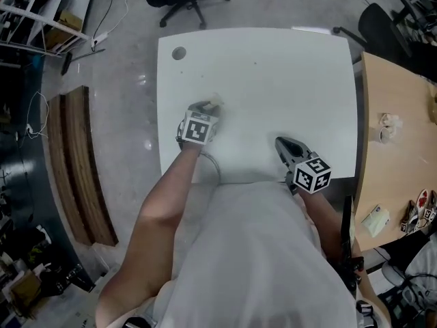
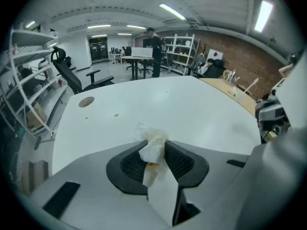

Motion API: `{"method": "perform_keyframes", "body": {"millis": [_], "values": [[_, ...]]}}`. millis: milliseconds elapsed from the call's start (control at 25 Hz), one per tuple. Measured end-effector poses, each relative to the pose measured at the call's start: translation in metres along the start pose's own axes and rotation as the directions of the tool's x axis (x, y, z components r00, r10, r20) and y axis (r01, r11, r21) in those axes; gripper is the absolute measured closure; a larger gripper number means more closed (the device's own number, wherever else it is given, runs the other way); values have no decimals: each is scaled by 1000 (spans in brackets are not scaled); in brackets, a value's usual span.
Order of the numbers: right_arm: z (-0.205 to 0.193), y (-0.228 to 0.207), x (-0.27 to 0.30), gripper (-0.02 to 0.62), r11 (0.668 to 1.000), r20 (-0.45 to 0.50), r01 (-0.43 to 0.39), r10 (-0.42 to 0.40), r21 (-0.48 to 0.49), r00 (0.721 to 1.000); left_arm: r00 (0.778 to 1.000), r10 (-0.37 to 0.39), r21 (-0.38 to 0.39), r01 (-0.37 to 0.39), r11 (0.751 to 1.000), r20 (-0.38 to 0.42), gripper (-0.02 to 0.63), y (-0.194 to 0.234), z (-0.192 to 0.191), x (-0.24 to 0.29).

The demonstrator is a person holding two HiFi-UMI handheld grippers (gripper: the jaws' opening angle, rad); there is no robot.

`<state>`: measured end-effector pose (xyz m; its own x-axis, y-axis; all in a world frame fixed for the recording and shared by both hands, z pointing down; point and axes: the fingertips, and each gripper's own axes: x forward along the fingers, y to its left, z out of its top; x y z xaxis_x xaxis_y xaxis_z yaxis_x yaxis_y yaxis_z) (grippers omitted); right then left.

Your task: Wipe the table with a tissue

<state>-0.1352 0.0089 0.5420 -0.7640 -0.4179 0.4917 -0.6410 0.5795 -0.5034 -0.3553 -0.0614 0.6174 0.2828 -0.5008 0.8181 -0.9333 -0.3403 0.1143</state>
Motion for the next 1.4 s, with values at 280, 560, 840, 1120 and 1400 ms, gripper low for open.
{"method": "perform_keyframes", "body": {"millis": [280,560,840,1120,1400], "values": [[-11,-12,-9,578,998,11,43,-43,41,999,998,40,124,-34,992,-48,499,2,4,18],[-16,-14,-9,578,998,9,42,-43,51,999,993,78,186,-61,981,-84,503,-5,5,21],[-14,-11,-8,578,999,15,25,-26,47,1000,991,68,242,-39,970,-112,503,-8,7,22],[-16,-16,-12,578,998,21,28,-29,56,999,989,-11,277,52,959,-149,505,-19,8,25],[-19,-16,-15,578,998,24,25,-26,53,999,973,-162,320,208,924,-164,504,-69,12,29]]}}
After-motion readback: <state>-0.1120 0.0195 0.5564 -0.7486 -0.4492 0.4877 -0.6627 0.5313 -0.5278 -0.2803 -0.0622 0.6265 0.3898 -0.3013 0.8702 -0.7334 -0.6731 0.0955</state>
